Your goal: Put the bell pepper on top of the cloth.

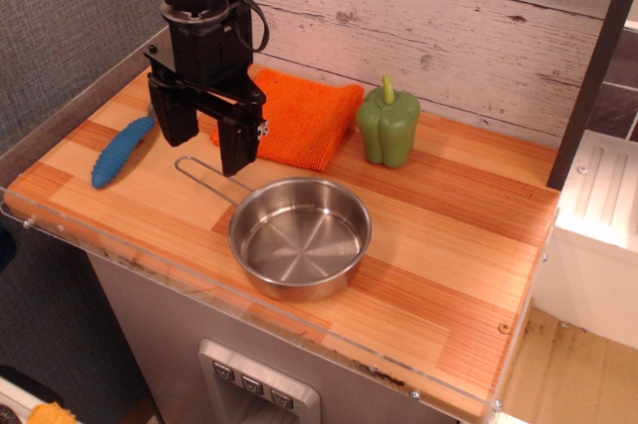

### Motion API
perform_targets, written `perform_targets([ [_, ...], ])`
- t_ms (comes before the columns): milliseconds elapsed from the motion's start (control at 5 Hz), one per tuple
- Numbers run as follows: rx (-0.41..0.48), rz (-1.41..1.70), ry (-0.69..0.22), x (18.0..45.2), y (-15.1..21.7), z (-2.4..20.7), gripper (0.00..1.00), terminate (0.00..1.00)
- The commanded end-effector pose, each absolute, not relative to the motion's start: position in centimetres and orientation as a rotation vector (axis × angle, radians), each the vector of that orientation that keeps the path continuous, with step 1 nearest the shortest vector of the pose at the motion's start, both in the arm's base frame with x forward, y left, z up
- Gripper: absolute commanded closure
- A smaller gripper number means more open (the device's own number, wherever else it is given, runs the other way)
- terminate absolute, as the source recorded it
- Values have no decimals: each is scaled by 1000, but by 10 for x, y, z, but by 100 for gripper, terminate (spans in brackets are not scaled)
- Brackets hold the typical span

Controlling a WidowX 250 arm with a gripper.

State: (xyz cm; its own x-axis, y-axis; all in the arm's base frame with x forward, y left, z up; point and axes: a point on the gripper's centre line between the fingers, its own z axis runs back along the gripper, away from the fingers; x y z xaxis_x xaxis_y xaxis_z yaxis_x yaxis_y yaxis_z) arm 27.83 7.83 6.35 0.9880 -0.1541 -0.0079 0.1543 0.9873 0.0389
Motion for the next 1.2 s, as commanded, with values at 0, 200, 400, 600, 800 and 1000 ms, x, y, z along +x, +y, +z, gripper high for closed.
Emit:
perform_targets([
  [0,39,-155,5,278,78,64,0,0],
  [200,29,-190,-16,294,61,72,0,0],
  [400,19,-232,-57,313,38,90,0,0],
  [600,12,-255,-120,333,16,109,0,0],
  [800,14,-234,-175,355,5,119,0,0],
  [1000,-12,-189,-184,376,8,116,0,0],
])
